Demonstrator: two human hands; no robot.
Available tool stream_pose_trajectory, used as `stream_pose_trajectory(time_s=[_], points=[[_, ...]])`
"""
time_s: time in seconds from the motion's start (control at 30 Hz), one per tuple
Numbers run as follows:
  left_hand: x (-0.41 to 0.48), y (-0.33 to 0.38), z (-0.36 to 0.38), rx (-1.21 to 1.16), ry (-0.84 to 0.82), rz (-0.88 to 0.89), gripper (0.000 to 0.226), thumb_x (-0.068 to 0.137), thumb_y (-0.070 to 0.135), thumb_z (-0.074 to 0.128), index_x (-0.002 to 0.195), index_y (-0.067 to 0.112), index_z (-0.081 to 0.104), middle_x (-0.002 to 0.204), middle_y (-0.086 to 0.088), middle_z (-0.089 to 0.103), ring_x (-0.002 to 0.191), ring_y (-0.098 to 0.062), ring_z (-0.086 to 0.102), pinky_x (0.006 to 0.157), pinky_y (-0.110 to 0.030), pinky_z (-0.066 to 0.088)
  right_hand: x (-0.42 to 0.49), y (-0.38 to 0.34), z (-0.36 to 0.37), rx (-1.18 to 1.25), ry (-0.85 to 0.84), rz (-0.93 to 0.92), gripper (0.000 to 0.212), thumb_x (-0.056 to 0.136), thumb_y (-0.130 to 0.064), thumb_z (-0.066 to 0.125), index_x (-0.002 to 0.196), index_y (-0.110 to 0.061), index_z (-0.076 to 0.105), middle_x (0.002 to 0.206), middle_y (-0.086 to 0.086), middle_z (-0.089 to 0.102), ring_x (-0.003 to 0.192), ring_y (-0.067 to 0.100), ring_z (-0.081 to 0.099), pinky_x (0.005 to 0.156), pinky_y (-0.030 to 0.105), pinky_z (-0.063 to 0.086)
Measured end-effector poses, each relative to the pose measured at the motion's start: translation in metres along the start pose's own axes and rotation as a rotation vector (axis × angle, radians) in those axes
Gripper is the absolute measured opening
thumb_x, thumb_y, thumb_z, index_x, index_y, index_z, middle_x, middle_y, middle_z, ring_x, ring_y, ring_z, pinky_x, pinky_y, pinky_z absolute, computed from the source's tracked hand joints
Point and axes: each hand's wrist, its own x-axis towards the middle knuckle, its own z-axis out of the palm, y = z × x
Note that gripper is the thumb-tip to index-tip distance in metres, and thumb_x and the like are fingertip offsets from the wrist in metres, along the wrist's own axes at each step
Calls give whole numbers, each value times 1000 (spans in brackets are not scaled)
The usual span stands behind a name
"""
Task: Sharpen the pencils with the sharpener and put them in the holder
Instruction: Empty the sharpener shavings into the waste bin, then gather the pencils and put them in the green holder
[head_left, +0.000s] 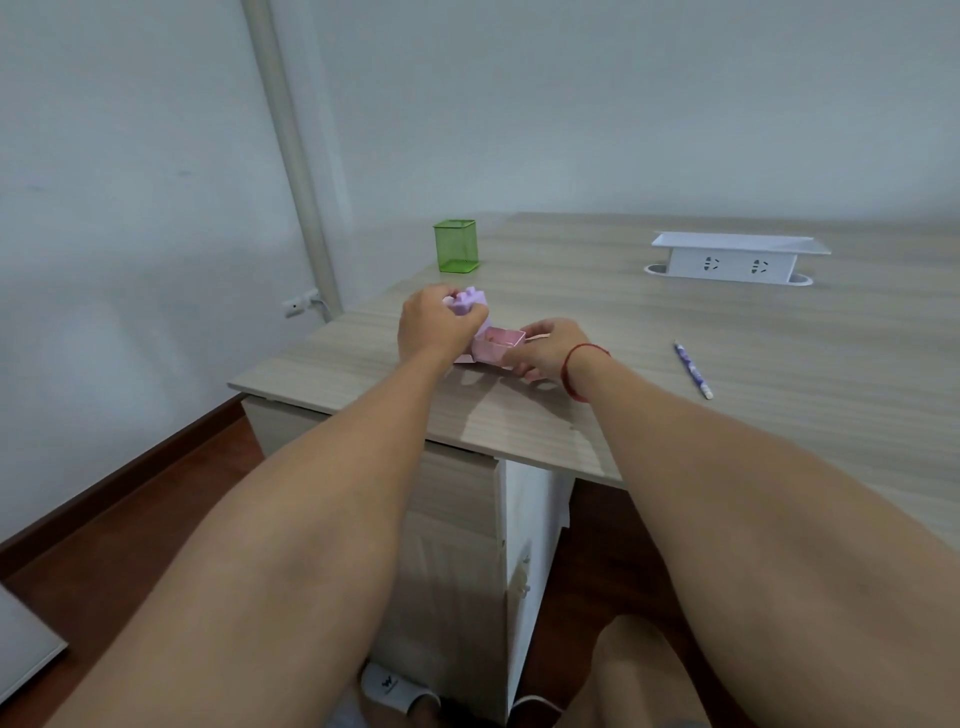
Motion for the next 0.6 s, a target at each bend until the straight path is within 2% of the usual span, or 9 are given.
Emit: stream_pose_trajectory(time_s=[0.17, 0.33, 0.47, 0.6], points=[[1, -2, -1, 29, 19, 6, 23, 70, 33, 65, 83, 15, 70, 88, -5, 69, 86, -26, 62, 71, -35, 54, -1, 2, 6, 64, -10, -27, 49, 74, 2, 73, 118, -6, 53, 71, 8, 63, 56, 18, 53, 51, 25, 45], [2, -5, -2, 41, 36, 23, 24, 71, 34, 66, 86, 17, 71, 89, -3, 71, 86, -23, 63, 72, -33, 54, 2, 6, 8, 87, 1, -53, 57, 74, 0, 76, 125, -3, 51, 82, 13, 66, 58, 19, 56, 53, 25, 47], [6, -5, -4, 36, 31, 4, 24, 69, 34, 65, 83, 15, 72, 82, -4, 71, 81, -24, 65, 68, -33, 54, 1, 4, 11, 16, 29, -74, 58, 76, -8, 76, 127, -6, 50, 86, 11, 68, 52, 13, 53, 45, 20, 43], [8, -6, -4, 32, 30, -17, 29, 67, 36, 67, 90, 20, 74, 91, -1, 72, 85, -21, 65, 69, -30, 53, 0, 3, 13, -36, 37, -104, 62, 78, -13, 76, 132, -5, 47, 88, 9, 69, 52, 12, 53, 44, 18, 44]])
